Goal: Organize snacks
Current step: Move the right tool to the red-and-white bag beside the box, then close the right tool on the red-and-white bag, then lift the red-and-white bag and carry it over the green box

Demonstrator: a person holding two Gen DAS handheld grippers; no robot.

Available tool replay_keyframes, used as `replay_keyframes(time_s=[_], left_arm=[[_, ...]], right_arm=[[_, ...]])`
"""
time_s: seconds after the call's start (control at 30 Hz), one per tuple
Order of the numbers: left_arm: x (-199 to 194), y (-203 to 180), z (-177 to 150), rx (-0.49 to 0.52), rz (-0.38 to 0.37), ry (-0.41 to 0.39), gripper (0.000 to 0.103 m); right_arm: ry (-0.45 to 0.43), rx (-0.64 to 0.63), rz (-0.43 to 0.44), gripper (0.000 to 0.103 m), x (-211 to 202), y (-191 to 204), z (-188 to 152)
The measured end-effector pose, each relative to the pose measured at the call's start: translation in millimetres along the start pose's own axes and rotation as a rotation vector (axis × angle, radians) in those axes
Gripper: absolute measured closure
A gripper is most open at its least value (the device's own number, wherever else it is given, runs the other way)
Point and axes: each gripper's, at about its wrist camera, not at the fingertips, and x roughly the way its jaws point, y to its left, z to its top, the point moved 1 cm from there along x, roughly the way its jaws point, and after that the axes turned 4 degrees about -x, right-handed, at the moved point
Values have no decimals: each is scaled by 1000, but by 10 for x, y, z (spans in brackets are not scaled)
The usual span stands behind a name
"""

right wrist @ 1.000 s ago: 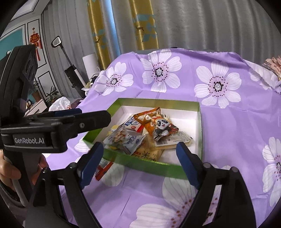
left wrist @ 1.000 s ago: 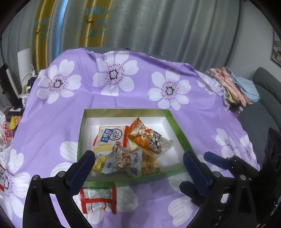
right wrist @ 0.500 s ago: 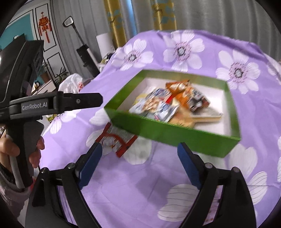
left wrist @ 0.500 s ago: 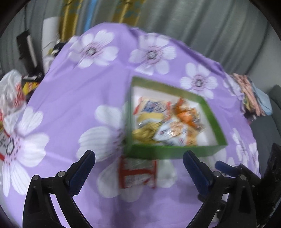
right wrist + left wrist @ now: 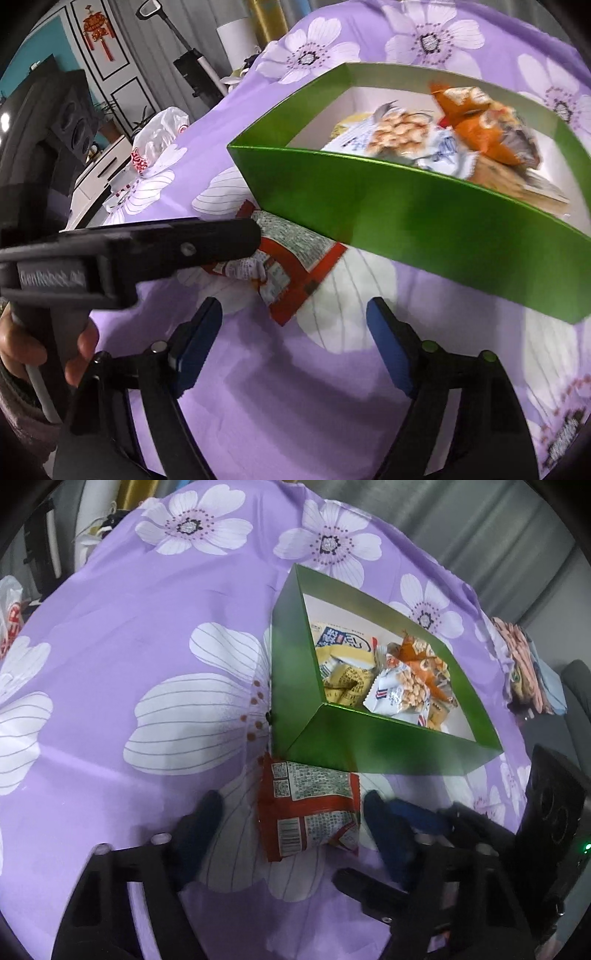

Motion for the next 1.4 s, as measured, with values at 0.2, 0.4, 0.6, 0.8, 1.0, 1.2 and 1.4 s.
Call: replay_keyframes(time_s=[0.2, 0.4, 0.6, 0.8, 1.0, 1.2, 1.4], left_arm=[[75, -12, 0, 19, -26, 10, 54], [53, -31, -41, 48, -3, 2, 54], [10, 102, -77, -19, -56, 14, 56], [13, 136, -56, -36, -52, 37, 58], [-36, 189, -72, -69, -108, 31, 58], [-50, 272, -123, -116, -141, 40, 61], [-145, 276, -131, -138, -176, 27, 61]], right_arm=[[11, -52, 14, 36, 155, 69, 134], [0, -77, 18, 58, 105, 30, 148], [10, -53, 35, 64, 84, 26, 104], [44, 8, 76, 50, 167, 18, 121], [1, -60, 101, 71, 129, 83, 140], [0, -67, 102, 84, 134, 123, 116], [-32, -94, 82, 91, 18, 166, 104]])
